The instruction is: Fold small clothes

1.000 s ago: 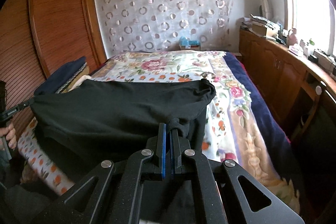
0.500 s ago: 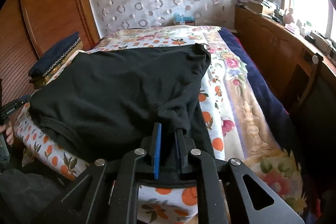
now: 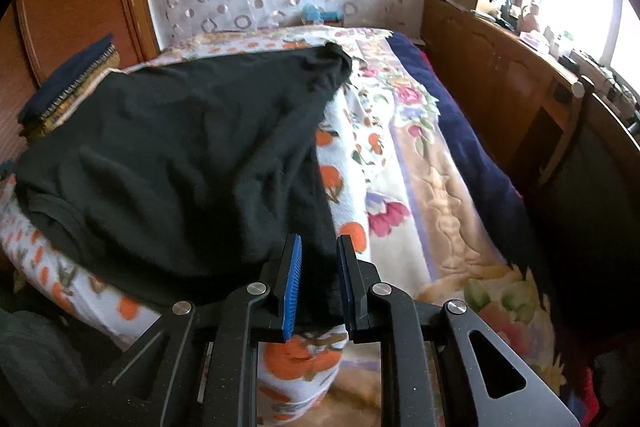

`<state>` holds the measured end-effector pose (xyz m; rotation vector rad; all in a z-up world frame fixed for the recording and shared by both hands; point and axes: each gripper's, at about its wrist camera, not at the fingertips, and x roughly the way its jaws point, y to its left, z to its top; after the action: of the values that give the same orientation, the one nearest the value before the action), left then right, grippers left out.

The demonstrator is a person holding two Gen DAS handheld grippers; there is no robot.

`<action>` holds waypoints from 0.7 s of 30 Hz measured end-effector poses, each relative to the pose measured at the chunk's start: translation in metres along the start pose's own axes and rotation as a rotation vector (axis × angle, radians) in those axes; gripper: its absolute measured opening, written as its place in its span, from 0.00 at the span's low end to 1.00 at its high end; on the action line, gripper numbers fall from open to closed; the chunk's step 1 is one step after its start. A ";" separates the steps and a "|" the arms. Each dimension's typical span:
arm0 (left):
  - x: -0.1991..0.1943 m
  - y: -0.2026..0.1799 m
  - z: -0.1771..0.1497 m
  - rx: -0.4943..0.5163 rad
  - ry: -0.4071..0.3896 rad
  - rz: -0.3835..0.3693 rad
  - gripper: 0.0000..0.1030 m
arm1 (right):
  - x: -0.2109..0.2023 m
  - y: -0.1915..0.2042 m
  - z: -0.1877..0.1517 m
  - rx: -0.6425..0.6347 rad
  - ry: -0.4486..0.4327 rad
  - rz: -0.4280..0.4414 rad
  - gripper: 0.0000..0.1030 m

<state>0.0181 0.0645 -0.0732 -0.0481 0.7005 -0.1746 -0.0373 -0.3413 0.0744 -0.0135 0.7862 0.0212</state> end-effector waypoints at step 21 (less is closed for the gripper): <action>0.006 0.013 0.000 -0.025 0.010 0.040 0.72 | -0.032 0.001 0.005 -0.079 -0.008 -0.011 0.02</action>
<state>0.0250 0.0761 -0.0783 -0.0570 0.7135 -0.1275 -0.0566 -0.3403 0.1002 -0.0924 0.7766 0.0423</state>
